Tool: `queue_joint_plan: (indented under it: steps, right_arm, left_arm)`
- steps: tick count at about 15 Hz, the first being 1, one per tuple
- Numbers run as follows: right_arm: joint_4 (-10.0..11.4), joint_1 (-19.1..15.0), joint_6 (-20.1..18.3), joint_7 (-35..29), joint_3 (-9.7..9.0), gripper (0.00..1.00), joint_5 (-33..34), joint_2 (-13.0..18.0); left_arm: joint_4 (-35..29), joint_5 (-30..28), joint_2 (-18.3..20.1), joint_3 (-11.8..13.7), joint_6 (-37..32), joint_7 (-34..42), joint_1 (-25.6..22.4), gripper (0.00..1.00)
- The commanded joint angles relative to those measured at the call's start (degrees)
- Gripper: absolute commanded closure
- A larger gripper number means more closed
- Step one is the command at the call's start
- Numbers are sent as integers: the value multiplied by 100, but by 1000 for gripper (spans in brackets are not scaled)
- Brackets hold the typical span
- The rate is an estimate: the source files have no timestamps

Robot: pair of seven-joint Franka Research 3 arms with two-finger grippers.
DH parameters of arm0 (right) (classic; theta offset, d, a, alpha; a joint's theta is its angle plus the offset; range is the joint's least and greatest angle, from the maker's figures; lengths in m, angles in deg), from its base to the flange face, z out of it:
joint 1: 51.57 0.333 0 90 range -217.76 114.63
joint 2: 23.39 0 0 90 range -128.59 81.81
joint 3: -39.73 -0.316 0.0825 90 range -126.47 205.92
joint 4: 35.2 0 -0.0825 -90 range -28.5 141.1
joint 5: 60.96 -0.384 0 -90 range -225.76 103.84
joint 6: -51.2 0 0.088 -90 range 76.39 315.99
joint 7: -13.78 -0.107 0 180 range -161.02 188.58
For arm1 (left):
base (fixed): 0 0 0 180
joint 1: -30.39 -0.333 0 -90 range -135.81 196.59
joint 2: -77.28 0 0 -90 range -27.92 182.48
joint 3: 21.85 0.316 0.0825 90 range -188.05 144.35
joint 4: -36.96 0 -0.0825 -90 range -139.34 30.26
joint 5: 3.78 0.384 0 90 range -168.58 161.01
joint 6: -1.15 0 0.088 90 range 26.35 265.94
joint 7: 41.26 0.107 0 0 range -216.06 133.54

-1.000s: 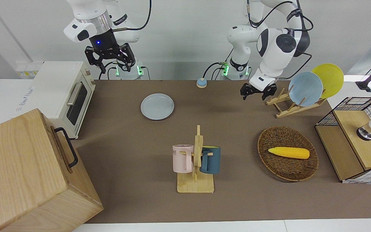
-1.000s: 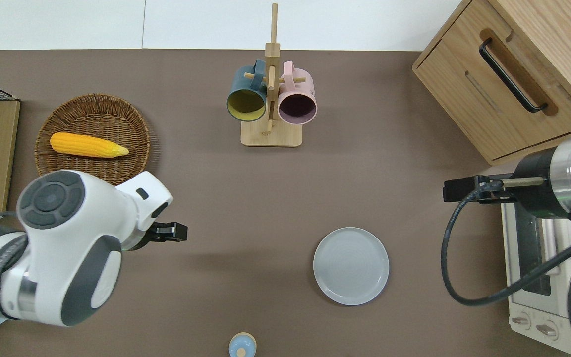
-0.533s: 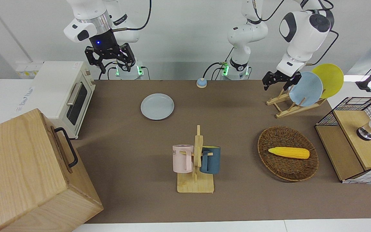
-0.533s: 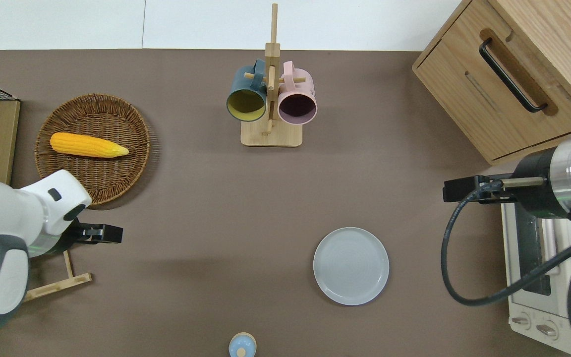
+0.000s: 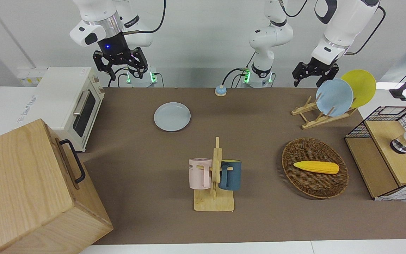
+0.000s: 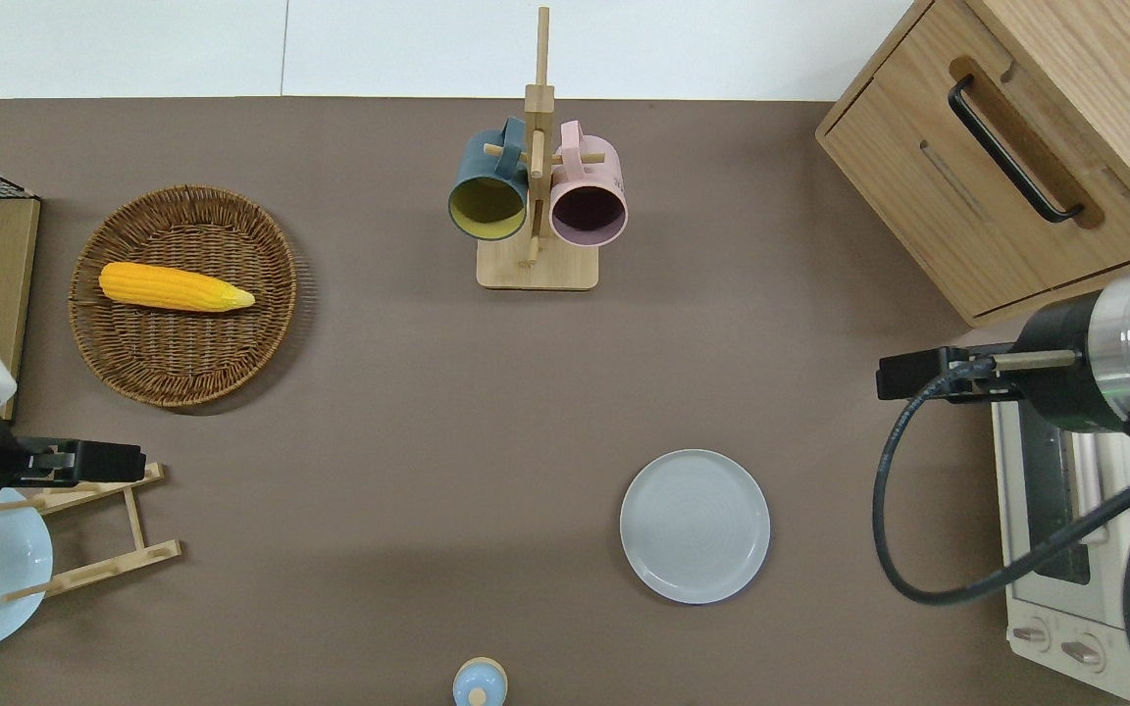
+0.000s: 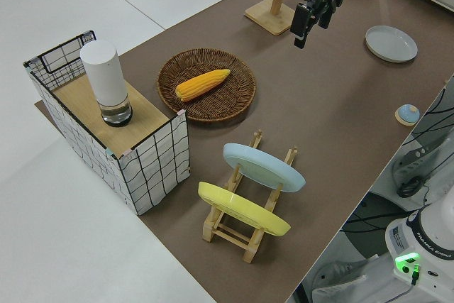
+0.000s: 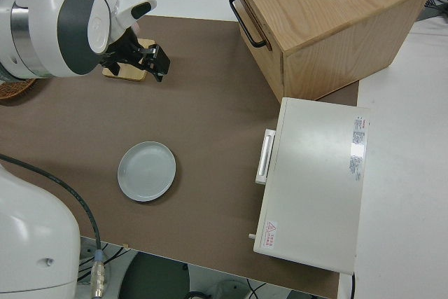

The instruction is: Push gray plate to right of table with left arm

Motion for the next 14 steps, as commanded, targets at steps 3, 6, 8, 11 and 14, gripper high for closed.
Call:
queue_joint_plan:
  steps: [3,6,8,11,14]
  right_arm:
    - [-83,-36,-31,-12,-15,5,-92,-36]
    - [-83,-36,-31,-12,-15,5,-92,-36]
    - [-83,-36,-31,-12,-15,5,-92,-36]
    - [-83,-36,-31,-12,-15,5,-92,-36]
    - [-83,-36,-31,-12,-15,5,-92,-36]
  left_arm:
    - [1235,10,-639,-78,-865,7,-22,9]
    - [1244,1,-665,-78,-856,7,-40,9]
    - [1244,1,-683,-78,-856,7,-40,9]
    - [1244,36,-683,-70,-786,7,-84,9]
    - [1244,247,-683,-87,-769,-2,-4,9]
